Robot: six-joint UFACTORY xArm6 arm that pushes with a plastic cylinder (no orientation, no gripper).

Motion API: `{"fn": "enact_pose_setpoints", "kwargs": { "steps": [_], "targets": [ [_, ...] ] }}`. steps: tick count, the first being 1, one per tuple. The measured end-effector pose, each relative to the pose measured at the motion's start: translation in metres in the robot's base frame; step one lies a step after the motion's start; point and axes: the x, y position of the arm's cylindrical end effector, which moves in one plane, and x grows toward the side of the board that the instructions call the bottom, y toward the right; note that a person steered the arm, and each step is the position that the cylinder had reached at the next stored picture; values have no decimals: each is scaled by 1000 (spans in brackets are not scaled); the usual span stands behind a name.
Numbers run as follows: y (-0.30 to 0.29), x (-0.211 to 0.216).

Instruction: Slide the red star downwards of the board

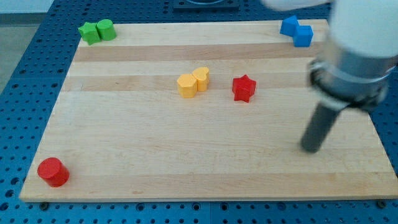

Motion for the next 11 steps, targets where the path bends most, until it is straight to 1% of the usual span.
{"fn": "enact_pose_setpoints", "kwargs": {
  "steps": [1,2,3,4,5,7,9,10,11],
  "targets": [
    [41,-88],
    [2,-139],
    [-61,-139],
    [-109,-138],
    [-130,-123],
    [-154,-85],
    [-161,-44],
    [-180,-37],
    [-203,-20]
  ]
}}
